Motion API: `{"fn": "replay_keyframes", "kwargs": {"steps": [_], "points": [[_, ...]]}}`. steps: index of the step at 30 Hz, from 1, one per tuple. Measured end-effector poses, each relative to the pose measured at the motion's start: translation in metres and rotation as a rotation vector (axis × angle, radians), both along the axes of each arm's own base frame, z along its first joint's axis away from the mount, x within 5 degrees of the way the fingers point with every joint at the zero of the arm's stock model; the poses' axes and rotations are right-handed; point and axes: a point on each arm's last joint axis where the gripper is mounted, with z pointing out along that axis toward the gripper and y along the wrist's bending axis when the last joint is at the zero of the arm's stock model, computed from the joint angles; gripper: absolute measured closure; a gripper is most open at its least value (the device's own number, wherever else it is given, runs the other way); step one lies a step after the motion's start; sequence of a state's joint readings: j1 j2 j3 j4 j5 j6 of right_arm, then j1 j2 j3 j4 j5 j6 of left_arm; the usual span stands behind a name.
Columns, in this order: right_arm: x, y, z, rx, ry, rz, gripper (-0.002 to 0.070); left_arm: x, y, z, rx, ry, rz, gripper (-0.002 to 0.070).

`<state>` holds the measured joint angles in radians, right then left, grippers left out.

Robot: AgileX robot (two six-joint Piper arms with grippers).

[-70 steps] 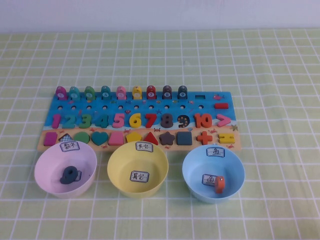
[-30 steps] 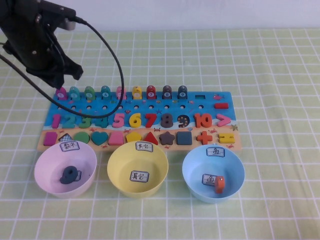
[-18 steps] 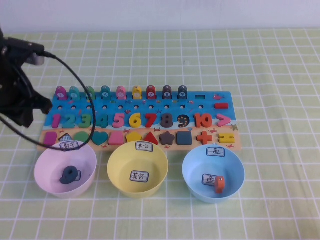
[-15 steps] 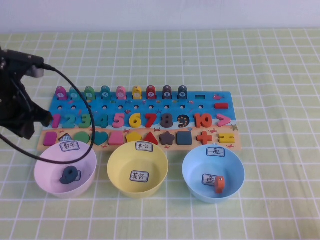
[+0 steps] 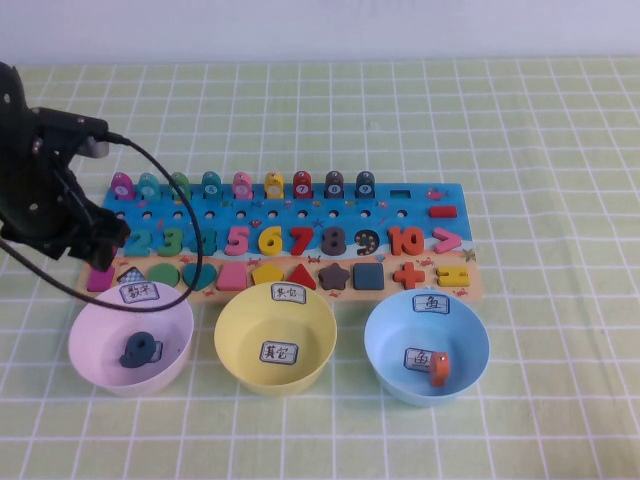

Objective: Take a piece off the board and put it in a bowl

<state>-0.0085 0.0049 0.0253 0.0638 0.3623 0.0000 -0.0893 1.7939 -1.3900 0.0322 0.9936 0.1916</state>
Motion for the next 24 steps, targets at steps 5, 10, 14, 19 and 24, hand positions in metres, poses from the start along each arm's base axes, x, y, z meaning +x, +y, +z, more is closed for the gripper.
{"fn": "replay_keyframes", "kwargs": {"steps": [5, 10, 14, 19, 24], "points": [[0.000, 0.000, 0.000, 0.000, 0.000, 0.000, 0.0694, 0.018, -0.002, -0.004, -0.009, -0.025, 0.011, 0.0216], [0.000, 0.000, 0.000, 0.000, 0.000, 0.000, 0.0694, 0.030, -0.003, -0.024, -0.005, 0.018, 0.013, 0.0209], [0.000, 0.000, 0.000, 0.000, 0.000, 0.000, 0.0694, 0.033, -0.003, -0.039, -0.002, 0.055, 0.013, 0.0232], [0.000, 0.000, 0.000, 0.000, 0.000, 0.000, 0.0694, 0.036, -0.001, -0.048, -0.002, 0.073, 0.025, 0.0309], [0.000, 0.000, 0.000, 0.000, 0.000, 0.000, 0.0694, 0.038, 0.012, -0.052, -0.018, 0.082, 0.070, 0.0330]]}}
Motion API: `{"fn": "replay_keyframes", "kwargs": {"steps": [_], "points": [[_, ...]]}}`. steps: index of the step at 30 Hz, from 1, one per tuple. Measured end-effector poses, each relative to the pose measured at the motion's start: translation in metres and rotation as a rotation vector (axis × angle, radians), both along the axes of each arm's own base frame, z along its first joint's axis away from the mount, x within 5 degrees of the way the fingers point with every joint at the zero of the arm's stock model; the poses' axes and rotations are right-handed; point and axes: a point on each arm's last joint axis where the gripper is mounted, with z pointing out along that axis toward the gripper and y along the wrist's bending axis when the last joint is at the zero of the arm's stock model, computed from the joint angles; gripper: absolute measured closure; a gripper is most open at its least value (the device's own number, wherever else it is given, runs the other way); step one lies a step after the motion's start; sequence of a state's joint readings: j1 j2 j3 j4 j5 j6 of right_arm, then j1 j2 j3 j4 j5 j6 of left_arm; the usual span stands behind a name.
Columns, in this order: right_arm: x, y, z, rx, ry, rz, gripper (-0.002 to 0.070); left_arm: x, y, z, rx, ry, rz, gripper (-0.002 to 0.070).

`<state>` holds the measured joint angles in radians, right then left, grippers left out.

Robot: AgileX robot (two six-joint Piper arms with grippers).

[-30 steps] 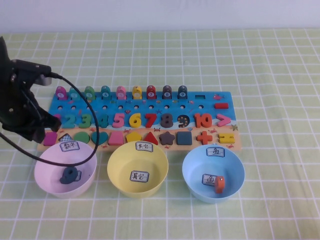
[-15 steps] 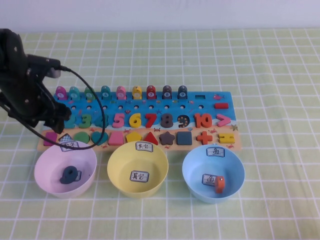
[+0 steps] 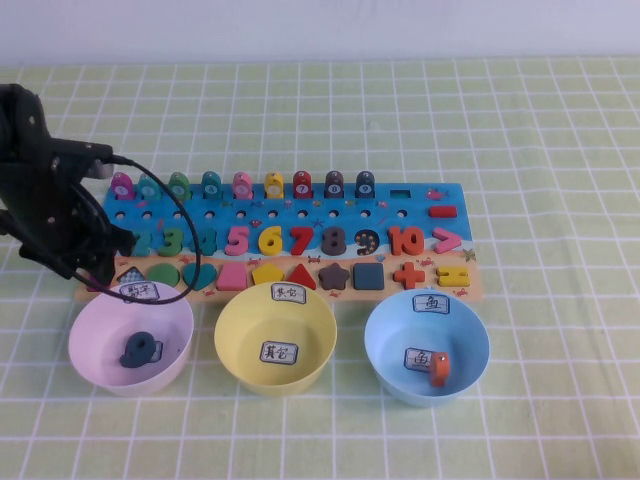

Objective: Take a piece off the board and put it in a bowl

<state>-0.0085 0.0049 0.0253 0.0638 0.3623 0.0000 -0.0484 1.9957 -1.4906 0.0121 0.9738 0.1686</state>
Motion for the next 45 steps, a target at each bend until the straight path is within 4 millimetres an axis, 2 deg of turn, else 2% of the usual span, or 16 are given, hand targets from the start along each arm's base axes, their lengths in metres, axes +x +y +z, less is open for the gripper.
{"fn": "replay_keyframes", "kwargs": {"steps": [8, 29, 40, 45], "points": [[0.000, 0.000, 0.000, 0.000, 0.000, 0.000, 0.0694, 0.003, -0.001, 0.001, -0.052, -0.028, 0.027, 0.0333], [0.000, 0.000, 0.000, 0.000, 0.000, 0.000, 0.0694, 0.003, -0.001, 0.001, -0.056, -0.036, 0.029, 0.0333], [0.000, 0.000, 0.000, 0.000, 0.000, 0.000, 0.0694, 0.006, 0.000, -0.010, -0.038, -0.015, 0.023, 0.0334], [0.000, 0.000, 0.000, 0.000, 0.000, 0.000, 0.0694, 0.006, 0.001, -0.010, -0.033, -0.015, 0.021, 0.0380]]}}
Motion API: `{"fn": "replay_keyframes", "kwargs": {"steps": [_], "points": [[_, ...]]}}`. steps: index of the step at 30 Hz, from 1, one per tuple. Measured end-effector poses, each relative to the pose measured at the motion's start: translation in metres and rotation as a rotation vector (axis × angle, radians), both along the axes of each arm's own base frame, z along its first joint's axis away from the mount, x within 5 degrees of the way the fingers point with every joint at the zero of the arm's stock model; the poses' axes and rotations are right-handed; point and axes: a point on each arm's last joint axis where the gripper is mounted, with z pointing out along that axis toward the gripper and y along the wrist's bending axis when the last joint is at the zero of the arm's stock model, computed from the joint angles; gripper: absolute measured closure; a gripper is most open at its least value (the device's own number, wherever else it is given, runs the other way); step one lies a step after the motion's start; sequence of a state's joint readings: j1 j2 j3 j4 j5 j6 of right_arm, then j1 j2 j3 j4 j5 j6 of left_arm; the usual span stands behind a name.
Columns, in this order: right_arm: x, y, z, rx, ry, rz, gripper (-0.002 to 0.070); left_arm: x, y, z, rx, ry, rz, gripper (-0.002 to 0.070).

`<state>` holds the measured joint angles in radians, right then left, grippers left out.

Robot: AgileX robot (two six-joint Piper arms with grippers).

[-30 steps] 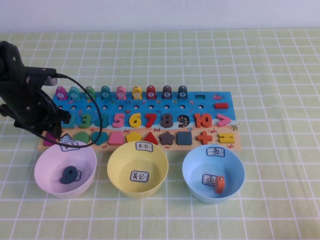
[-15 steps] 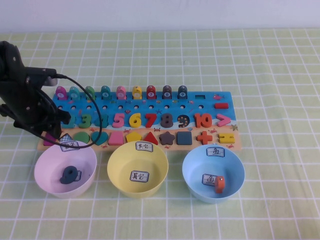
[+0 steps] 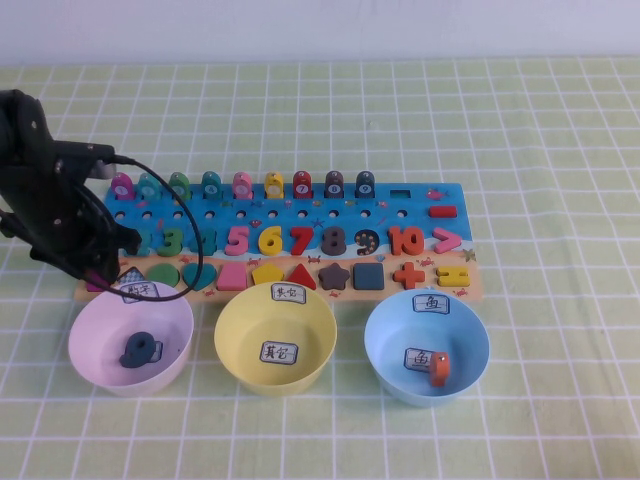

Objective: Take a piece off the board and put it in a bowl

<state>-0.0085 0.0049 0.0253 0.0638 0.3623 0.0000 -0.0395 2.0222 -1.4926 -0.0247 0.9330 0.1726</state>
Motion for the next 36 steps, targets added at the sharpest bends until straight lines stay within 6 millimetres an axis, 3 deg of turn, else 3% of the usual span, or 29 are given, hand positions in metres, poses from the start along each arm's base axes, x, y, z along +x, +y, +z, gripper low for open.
{"fn": "replay_keyframes", "kwargs": {"steps": [6, 16, 25, 30, 33, 36], "points": [[0.000, 0.000, 0.000, 0.000, 0.000, 0.000, 0.0694, 0.000, -0.001, 0.000, -0.009, 0.000, 0.008, 0.0480], [0.000, 0.000, 0.000, 0.000, 0.000, 0.000, 0.0694, -0.001, -0.001, 0.006, -0.015, -0.011, 0.028, 0.0482], [0.000, 0.000, 0.000, 0.000, 0.000, 0.000, 0.0694, -0.012, 0.000, 0.053, -0.018, -0.120, 0.025, 0.0489], [0.000, 0.000, 0.000, 0.000, 0.000, 0.000, 0.0694, -0.028, -0.003, 0.086, -0.035, -0.160, 0.017, 0.0489], [0.000, 0.000, 0.000, 0.000, 0.000, 0.000, 0.0694, -0.043, -0.022, 0.109, -0.045, -0.184, -0.058, 0.0489], [0.000, 0.000, 0.000, 0.000, 0.000, 0.000, 0.0694, -0.063, -0.063, 0.127, -0.056, -0.198, -0.203, 0.0489]]}}
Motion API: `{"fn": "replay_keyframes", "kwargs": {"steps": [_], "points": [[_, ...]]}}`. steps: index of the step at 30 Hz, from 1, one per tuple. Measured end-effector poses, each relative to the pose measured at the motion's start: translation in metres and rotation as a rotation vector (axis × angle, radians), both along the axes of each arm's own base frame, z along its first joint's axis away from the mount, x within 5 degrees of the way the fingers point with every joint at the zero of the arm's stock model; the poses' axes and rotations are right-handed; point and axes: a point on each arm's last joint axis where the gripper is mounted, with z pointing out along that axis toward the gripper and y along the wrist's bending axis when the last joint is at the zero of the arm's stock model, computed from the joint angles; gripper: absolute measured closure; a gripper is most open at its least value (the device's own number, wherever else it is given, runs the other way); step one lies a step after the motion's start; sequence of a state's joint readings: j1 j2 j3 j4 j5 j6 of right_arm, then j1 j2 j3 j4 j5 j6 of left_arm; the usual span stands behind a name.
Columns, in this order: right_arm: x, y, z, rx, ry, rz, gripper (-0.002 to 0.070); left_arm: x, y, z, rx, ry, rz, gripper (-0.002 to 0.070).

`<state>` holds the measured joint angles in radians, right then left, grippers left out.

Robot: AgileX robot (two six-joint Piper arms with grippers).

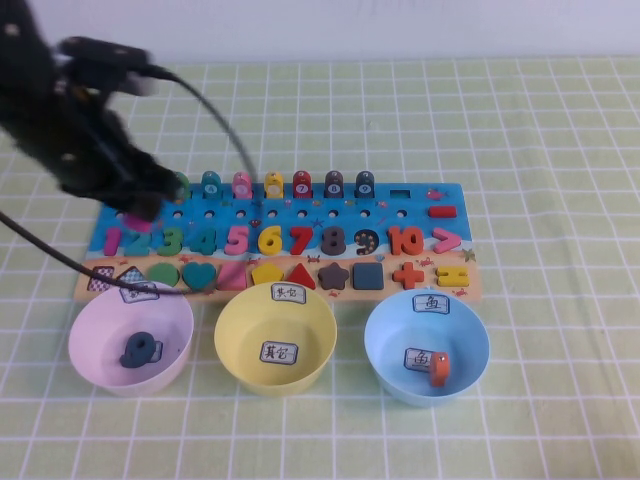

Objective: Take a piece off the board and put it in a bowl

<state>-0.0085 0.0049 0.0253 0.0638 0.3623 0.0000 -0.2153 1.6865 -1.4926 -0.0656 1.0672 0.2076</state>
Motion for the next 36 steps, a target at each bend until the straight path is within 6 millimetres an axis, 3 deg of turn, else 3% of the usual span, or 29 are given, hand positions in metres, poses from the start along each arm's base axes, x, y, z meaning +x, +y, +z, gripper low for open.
{"fn": "replay_keyframes", "kwargs": {"steps": [5, 9, 12, 20, 26, 29, 33, 36], "points": [[0.000, 0.000, 0.000, 0.000, 0.000, 0.000, 0.0694, -0.032, -0.079, 0.003, 0.035, -0.012, -0.258, 0.0489], [0.000, 0.000, 0.000, 0.000, 0.000, 0.000, 0.0694, -0.051, -0.123, -0.006, 0.063, -0.009, -0.401, 0.0489], [0.000, 0.000, 0.000, 0.000, 0.000, 0.000, 0.0694, -0.056, -0.145, -0.023, 0.080, 0.021, -0.458, 0.0489], [0.000, 0.000, 0.000, 0.000, 0.000, 0.000, 0.0694, -0.044, -0.161, -0.074, 0.148, 0.133, -0.476, 0.0489], [0.000, 0.000, 0.000, 0.000, 0.000, 0.000, 0.0694, -0.039, -0.162, -0.089, 0.178, 0.149, -0.454, 0.0481], [0.000, 0.000, 0.000, 0.000, 0.000, 0.000, 0.0694, -0.037, -0.161, -0.089, 0.191, 0.138, -0.445, 0.0418], [0.000, 0.000, 0.000, 0.000, 0.000, 0.000, 0.0694, -0.035, -0.158, -0.088, 0.223, 0.120, -0.405, 0.0251], [0.000, 0.000, 0.000, 0.000, 0.000, 0.000, 0.0694, -0.033, -0.156, -0.088, 0.246, 0.106, -0.392, 0.0207]]}}
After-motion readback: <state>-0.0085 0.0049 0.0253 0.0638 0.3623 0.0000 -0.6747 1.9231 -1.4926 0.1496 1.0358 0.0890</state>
